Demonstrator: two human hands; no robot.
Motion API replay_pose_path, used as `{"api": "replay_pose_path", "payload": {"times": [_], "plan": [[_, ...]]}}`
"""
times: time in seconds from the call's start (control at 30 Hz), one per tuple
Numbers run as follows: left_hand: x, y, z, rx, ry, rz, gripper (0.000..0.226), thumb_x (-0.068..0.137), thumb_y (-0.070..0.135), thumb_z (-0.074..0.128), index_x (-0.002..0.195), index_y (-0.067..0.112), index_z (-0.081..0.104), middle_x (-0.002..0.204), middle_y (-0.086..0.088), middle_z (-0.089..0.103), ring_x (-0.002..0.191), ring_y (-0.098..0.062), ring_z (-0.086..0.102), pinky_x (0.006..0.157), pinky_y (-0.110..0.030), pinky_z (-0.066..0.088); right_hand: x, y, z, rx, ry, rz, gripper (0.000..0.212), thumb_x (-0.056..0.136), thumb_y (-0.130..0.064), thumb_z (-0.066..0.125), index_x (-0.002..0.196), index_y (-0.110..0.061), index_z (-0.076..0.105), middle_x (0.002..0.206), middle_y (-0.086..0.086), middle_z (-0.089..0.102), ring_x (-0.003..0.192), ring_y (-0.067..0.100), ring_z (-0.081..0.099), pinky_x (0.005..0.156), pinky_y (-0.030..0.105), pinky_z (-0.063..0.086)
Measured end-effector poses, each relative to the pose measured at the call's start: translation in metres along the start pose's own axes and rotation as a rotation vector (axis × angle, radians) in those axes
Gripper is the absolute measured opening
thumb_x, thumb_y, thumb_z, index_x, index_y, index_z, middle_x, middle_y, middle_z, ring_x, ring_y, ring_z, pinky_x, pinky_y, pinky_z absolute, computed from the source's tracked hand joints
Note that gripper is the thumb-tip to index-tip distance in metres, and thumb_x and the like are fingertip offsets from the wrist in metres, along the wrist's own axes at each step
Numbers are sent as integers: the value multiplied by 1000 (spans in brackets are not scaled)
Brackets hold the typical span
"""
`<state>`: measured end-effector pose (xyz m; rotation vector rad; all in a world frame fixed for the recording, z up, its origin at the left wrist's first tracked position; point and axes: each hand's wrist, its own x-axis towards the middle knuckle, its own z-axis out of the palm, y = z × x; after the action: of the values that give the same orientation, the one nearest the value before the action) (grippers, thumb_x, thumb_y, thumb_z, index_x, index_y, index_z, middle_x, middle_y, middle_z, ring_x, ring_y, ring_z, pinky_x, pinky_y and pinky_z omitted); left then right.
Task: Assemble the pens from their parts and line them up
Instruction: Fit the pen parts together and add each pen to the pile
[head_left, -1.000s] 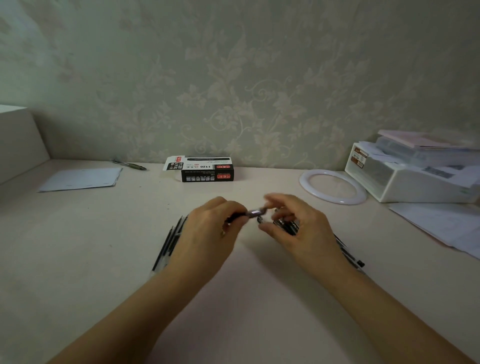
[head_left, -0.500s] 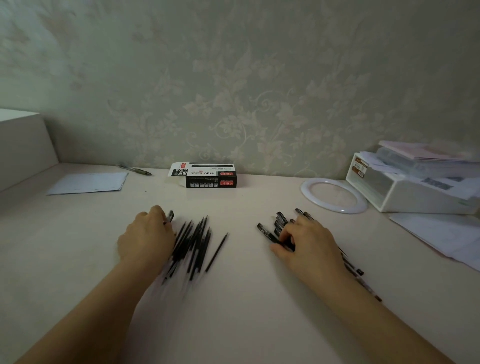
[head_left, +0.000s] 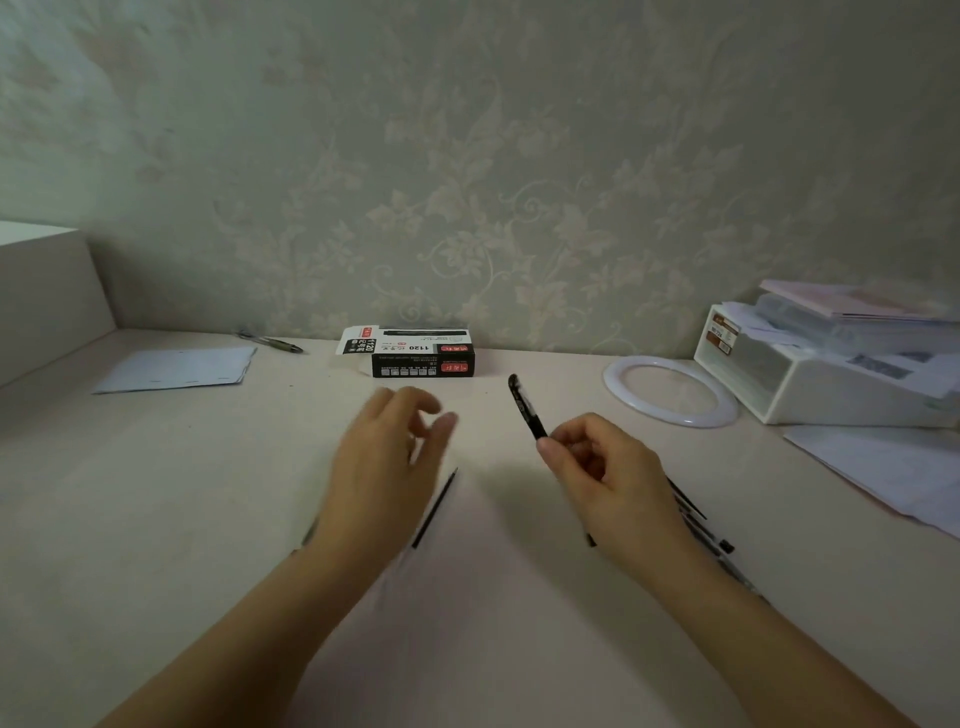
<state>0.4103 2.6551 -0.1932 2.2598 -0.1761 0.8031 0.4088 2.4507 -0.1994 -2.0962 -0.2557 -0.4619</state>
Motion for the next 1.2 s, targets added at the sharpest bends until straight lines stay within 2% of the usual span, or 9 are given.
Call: {"api": "replay_pose_path", "payload": {"times": [0.07,0.17,0.3,0.47,0.63,0.77,0.9,1.07,1.2], "plan": [[-12,20,12,-208,-93,35,31,88,50,48,101,24,61,86,11,61,76,-2,59,65,-11,45,-4,-7,5,151,-100,49,14,92,-33,64,81,-26,61,64,-6,66,56,3,57,56,17,44],[-26,31,27,-357,-241,63,30,92,48,46,111,27,56,85,10,64,71,-2,63,62,-14,47,-8,-12,10,306,-239,46,12,98,-26,57,90,-19,63,64,-7,68,60,1,60,60,13,45],[-25,23,29,-188,-295,198,33,96,49,33,117,32,52,90,13,59,77,-4,58,67,-26,50,-10,-9,13,403,-269,85,9,99,-18,55,97,-18,64,68,-7,70,61,3,61,58,13,46],[-18,12,24,170,-334,343,36,97,49,22,120,37,46,98,13,61,78,-12,59,60,-37,50,-2,2,7,467,-105,161,13,96,-23,59,96,-10,59,71,2,72,59,8,61,58,19,50],[-19,13,30,119,-371,339,16,100,32,37,106,27,50,96,11,53,79,-10,51,65,-35,46,-4,12,14,506,-156,154,7,96,-10,60,89,-12,62,73,6,73,63,13,67,61,20,53],[-14,10,26,201,-390,330,29,97,47,27,93,31,51,85,13,54,73,-8,54,59,-32,46,-5,14,16,506,-222,124,8,96,-9,60,91,-7,65,73,8,72,63,12,67,61,18,52],[-12,11,24,347,-309,382,36,92,56,20,76,31,41,59,12,41,53,-9,40,43,-25,24,-5,12,16,523,-229,99,13,97,-7,56,91,1,64,69,8,70,61,12,63,61,21,52],[-8,7,20,425,-204,315,60,81,78,19,58,24,33,41,5,31,42,-11,36,41,-24,13,-7,9,14,504,-186,64,11,96,-10,59,89,-2,63,73,7,71,65,13,65,65,21,52],[-7,11,20,370,-210,299,48,85,73,19,74,29,36,54,12,36,50,-10,41,42,-24,16,-6,5,15,406,-54,-11,4,96,-14,61,93,-12,63,81,4,73,73,14,70,71,24,55]]}}
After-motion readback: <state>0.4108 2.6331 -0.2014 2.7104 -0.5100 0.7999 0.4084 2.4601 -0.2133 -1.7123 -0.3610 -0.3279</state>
